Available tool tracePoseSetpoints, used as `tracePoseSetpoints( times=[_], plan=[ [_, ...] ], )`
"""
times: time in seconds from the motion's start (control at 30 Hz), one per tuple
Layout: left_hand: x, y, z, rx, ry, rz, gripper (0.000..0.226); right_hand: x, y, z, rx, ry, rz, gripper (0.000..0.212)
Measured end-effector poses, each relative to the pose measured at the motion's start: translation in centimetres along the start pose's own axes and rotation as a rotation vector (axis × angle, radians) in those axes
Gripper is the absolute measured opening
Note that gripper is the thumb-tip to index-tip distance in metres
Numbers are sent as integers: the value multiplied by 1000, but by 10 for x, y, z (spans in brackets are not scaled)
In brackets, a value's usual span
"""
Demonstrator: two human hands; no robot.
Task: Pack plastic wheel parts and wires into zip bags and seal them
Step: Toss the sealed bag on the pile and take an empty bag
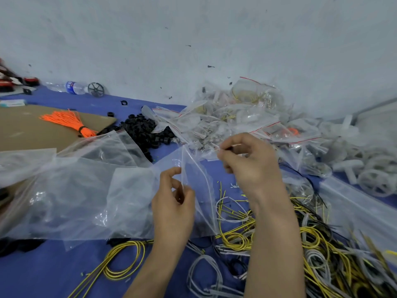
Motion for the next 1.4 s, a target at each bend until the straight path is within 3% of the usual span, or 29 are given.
tracePoseSetpoints(
  times=[0.1,0.2,0.3,0.37,0.43,0.57,0.63,0.73,0.8,1.07,1.23,1.4],
  plan=[
    [0,1,-1,28,14,-17,28,14,-31,-3,82,-117,349,21],
    [2,0,-1,77,30,-45,25,14,-45,-17,389,-148,399,8],
    [2,-1,6,77,38,-84,36,12,-44,-22,412,-160,426,9],
    [2,-2,11,65,43,-104,41,9,-34,-20,279,-169,353,19],
    [3,-3,17,76,62,-114,40,-2,-18,-21,160,-115,147,25],
    [4,-6,31,92,145,-115,35,-35,-18,-57,412,-187,-187,18],
    [4,-9,38,87,181,-129,33,-59,-52,-76,598,-171,-51,19],
    [5,-10,43,122,239,-126,33,-84,-102,-109,924,39,427,27],
    [5,-9,48,140,272,-137,33,-94,-112,-131,1054,88,597,36],
    [2,-13,49,190,274,-162,36,-128,-119,-154,1027,99,641,46],
    [-1,-11,53,174,278,-159,39,-130,-109,-152,742,-42,547,50],
    [-2,-12,59,153,336,-164,38,-123,-100,-144,817,-55,569,40]
  ],
)
Point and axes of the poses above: each hand's wrist, its own x-axis away from the middle knuckle, its own y-axis out of the back of the hand, z = x × y, the point moved 4 cm from there along -x, towards the middle knuckle, and after that the axes turned 5 degrees about -z, right-handed, at the moved point
